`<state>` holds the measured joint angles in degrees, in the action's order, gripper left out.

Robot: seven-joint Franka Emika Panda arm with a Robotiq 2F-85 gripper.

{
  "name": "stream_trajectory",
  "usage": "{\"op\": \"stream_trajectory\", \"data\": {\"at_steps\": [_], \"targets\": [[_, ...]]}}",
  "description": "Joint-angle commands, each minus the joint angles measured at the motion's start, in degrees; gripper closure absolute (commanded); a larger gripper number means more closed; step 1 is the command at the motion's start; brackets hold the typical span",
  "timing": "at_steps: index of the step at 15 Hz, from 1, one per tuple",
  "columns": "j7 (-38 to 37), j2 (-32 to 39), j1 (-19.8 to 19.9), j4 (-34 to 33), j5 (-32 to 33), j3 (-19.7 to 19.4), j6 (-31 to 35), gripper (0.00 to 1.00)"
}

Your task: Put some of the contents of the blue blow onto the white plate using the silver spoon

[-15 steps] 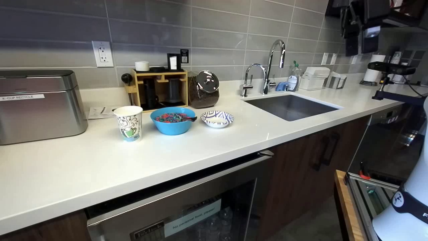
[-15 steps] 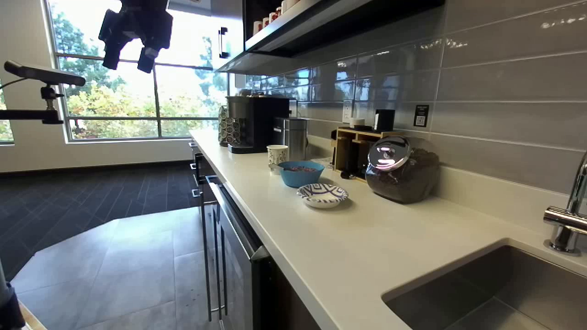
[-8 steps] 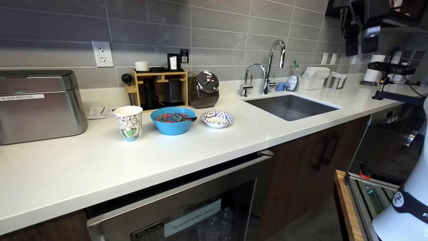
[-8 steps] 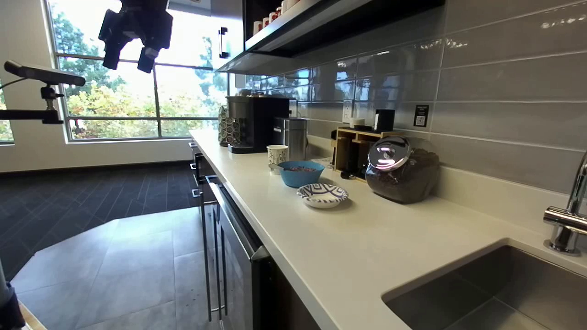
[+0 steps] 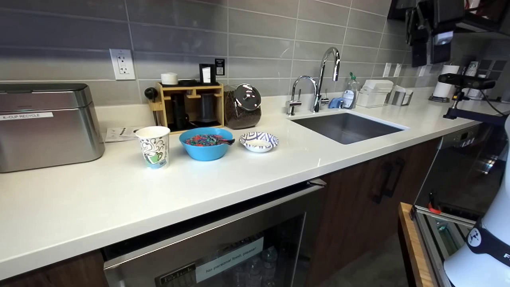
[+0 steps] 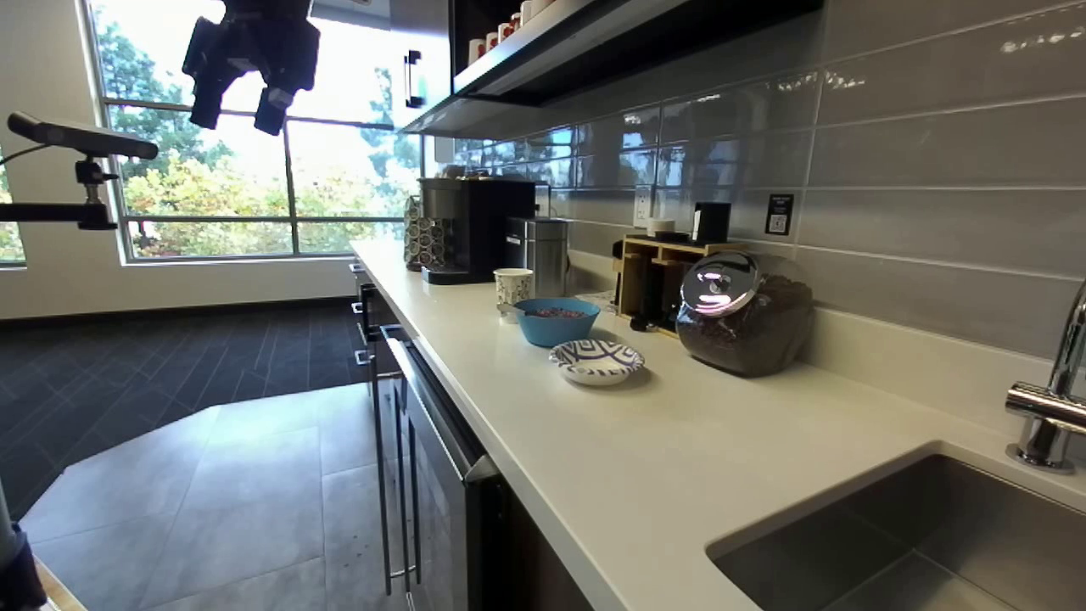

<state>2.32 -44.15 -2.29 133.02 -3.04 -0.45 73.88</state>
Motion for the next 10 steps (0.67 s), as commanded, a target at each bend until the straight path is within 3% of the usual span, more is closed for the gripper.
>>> {"op": "stream_trajectory", "data": {"at_steps": [1,5,10], "targets": [[-1.5,2.9,1.5,-1.4,-0.4,0.0,3.3,0.0],[-6.1,9.2,4.8,-3.5,-1.7,-1.8,15.2,0.0],[-15.2,23.0,6.9,-10.9,-3.2,-1.1,24.1,0.0]]}}
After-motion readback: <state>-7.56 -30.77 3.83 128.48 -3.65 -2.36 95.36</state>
